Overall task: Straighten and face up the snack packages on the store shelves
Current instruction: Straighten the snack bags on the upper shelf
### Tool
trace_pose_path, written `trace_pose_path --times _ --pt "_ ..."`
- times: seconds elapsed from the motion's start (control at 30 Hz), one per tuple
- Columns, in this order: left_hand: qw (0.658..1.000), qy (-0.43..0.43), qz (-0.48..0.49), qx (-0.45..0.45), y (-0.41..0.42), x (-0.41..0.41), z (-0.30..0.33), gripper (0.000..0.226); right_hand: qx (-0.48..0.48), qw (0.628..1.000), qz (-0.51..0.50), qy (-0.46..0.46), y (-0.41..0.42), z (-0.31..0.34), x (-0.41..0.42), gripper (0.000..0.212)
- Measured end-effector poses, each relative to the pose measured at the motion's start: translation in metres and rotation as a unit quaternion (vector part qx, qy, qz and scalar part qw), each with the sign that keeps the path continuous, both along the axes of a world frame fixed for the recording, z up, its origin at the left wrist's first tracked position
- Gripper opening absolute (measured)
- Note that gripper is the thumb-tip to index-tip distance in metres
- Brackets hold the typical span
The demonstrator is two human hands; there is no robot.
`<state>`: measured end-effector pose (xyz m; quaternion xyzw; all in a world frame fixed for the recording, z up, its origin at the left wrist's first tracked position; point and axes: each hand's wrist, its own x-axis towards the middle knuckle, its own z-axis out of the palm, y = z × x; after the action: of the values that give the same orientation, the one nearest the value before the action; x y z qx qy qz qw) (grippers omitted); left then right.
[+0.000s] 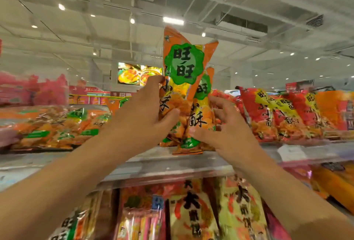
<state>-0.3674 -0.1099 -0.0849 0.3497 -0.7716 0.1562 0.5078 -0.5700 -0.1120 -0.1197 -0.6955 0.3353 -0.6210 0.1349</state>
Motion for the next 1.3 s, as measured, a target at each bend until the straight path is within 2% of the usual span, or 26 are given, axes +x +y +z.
trace_pose_path --times 0.17,0.27,0.47,0.6,0.67,0.8,0.9,1.1,1.3 --pt "0.998 0.044 0.025 0.045 -0.016 -0.031 0.007 0.049 0.000 0.999 0.026 -0.030 -0.028 0.010 -0.035 0.071" --pt "0.992 0.057 0.064 0.088 -0.026 -0.035 0.005 0.059 0.015 0.998 0.033 -0.041 -0.043 0.016 -0.048 0.070" --pt "0.971 0.045 0.129 0.195 -0.042 -0.040 -0.013 0.071 0.023 0.999 -0.019 0.036 -0.055 0.010 -0.056 0.069" --pt "0.957 0.023 0.146 0.248 -0.041 -0.036 -0.011 0.101 0.072 0.993 -0.024 0.094 -0.052 0.010 -0.060 0.071" --pt "0.952 0.000 0.152 0.264 -0.040 -0.031 -0.009 0.106 0.086 0.987 -0.035 0.134 -0.050 0.010 -0.061 0.076" --pt "0.953 -0.018 0.137 0.270 -0.033 -0.027 -0.007 0.089 0.113 0.977 -0.047 0.172 -0.046 0.014 -0.065 0.078" --pt "0.952 -0.053 0.160 0.255 -0.031 -0.027 -0.010 0.081 0.112 0.976 -0.062 0.173 -0.044 0.016 -0.062 0.054" --pt "0.948 -0.047 0.210 0.233 -0.042 -0.036 -0.015 0.097 0.045 0.962 -0.141 0.230 -0.047 0.007 -0.052 0.069" --pt "0.949 -0.052 0.239 0.201 -0.053 -0.038 -0.021 0.099 0.022 0.942 -0.179 0.282 -0.047 -0.002 -0.050 0.070"
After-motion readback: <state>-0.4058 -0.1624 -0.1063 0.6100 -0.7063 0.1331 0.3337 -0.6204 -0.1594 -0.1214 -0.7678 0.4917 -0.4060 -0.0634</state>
